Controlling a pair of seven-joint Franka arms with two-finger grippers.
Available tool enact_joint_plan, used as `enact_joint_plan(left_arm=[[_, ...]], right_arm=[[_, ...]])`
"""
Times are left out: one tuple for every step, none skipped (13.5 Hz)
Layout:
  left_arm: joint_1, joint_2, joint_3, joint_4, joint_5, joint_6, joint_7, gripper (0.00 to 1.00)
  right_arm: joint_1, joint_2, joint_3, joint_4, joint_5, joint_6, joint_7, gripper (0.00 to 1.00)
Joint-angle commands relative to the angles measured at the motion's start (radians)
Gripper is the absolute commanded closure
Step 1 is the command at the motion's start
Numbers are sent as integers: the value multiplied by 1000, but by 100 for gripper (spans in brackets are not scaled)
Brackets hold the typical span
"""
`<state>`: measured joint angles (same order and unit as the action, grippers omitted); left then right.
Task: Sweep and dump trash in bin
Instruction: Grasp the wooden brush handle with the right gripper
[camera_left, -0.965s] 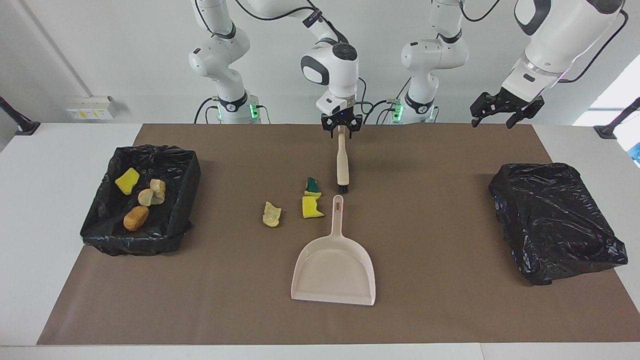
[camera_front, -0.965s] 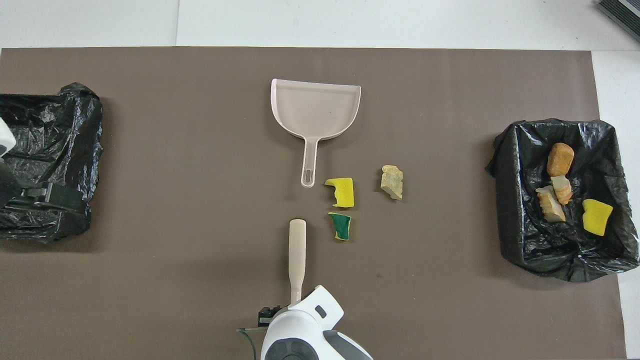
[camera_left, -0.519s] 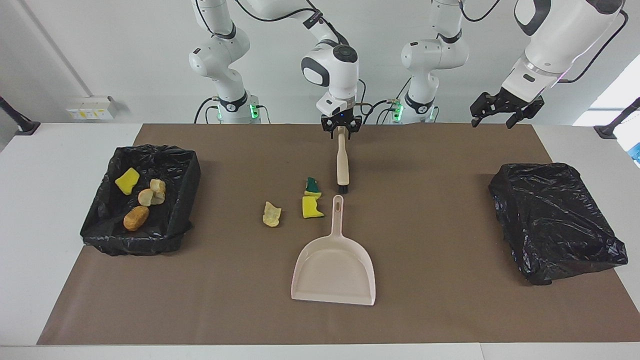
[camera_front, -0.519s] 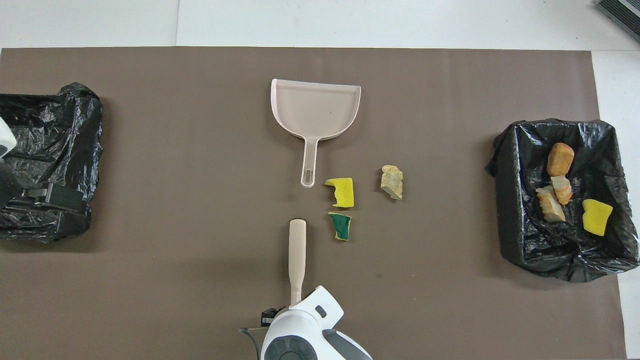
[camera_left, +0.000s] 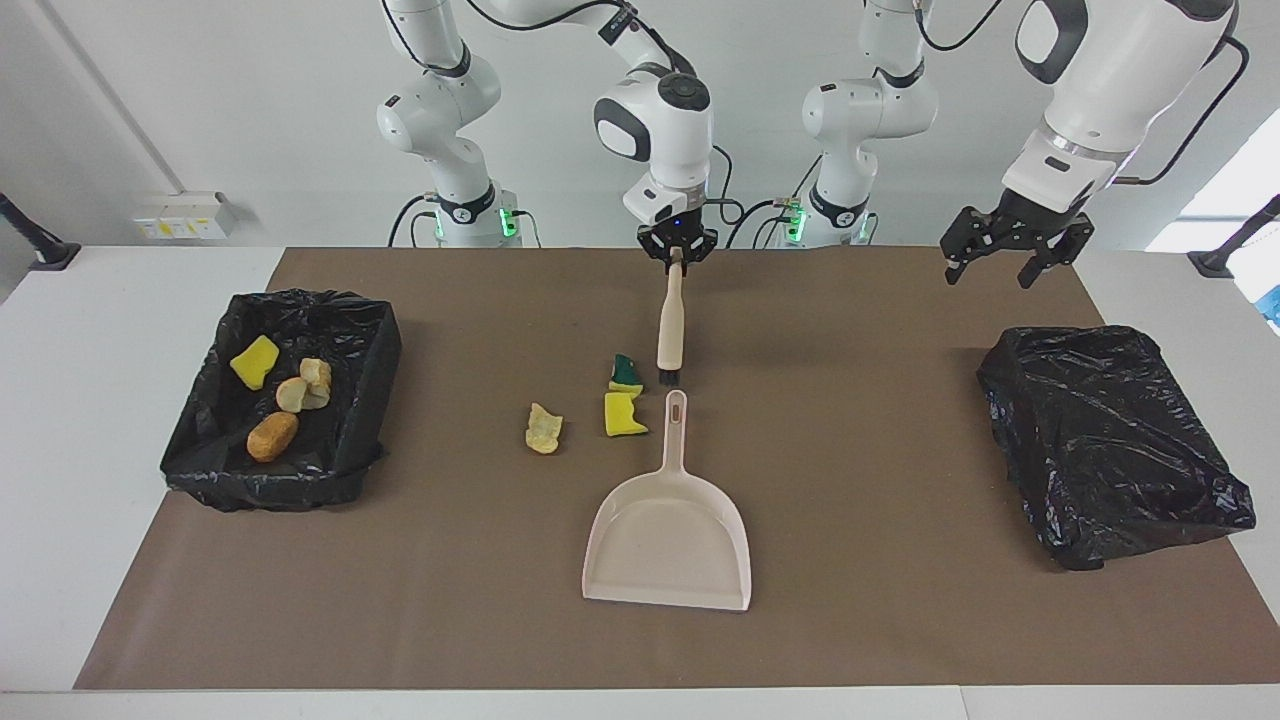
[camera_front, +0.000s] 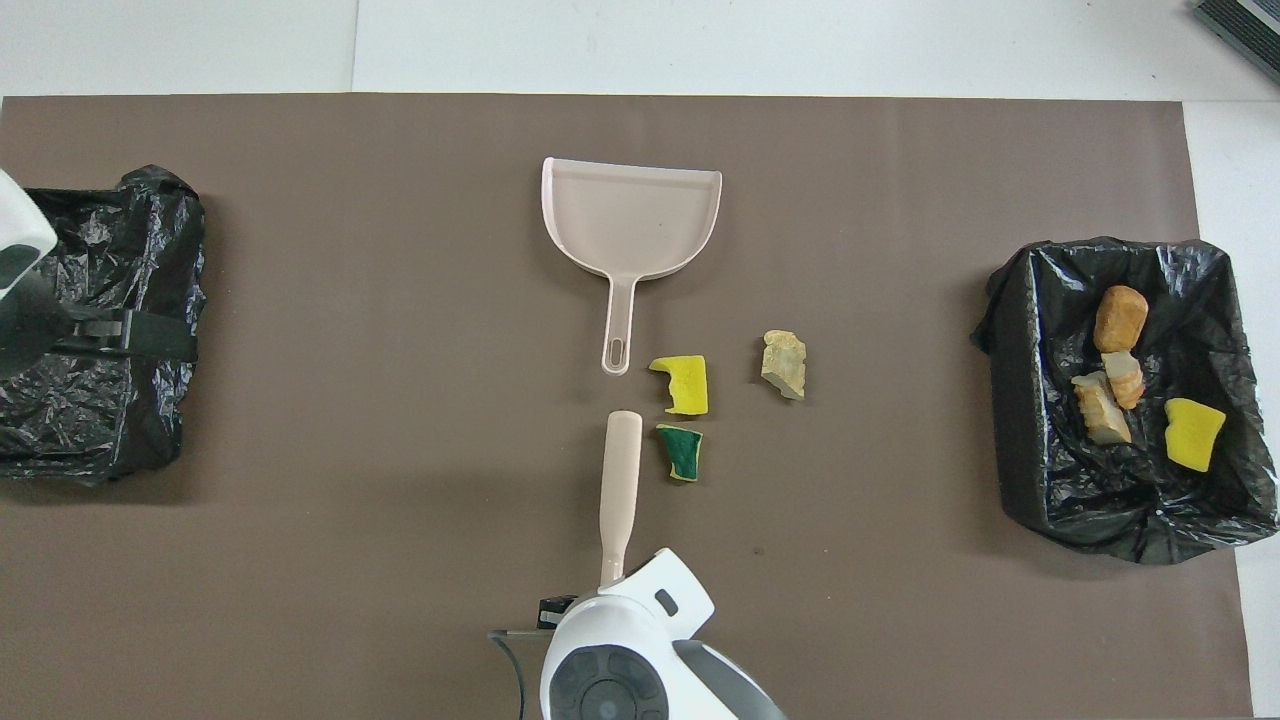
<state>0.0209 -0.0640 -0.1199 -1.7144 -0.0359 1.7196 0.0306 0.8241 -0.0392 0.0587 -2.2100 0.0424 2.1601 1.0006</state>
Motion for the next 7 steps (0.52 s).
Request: enact_joint_plan(left_arm=[[-1, 105, -41, 83, 7, 49, 6, 0], [-1, 154, -72, 126, 5, 51, 0, 0], [-1, 185, -96, 151, 5, 58, -6, 0], [-12, 209, -131, 165, 10, 72, -26, 0], [-42, 226, -135, 167, 10, 93, -64, 0], [-88, 252, -135, 171, 13, 127, -108, 0], [-134, 289, -133, 185, 14, 152, -162, 0]], right_arm=[[-84, -105, 3, -16, 5, -152, -98, 100], [-145, -135, 1, -17, 4, -195, -152, 100], [-192, -158, 1, -20, 4, -225, -204, 100], [-253, -175, 0, -17, 4, -256, -268, 100], [-322, -194, 0, -17, 4, -281, -348, 100], [-386, -205, 0, -16, 4, -301, -437, 100], [-458, -205, 0, -16, 4, -305, -521, 100]])
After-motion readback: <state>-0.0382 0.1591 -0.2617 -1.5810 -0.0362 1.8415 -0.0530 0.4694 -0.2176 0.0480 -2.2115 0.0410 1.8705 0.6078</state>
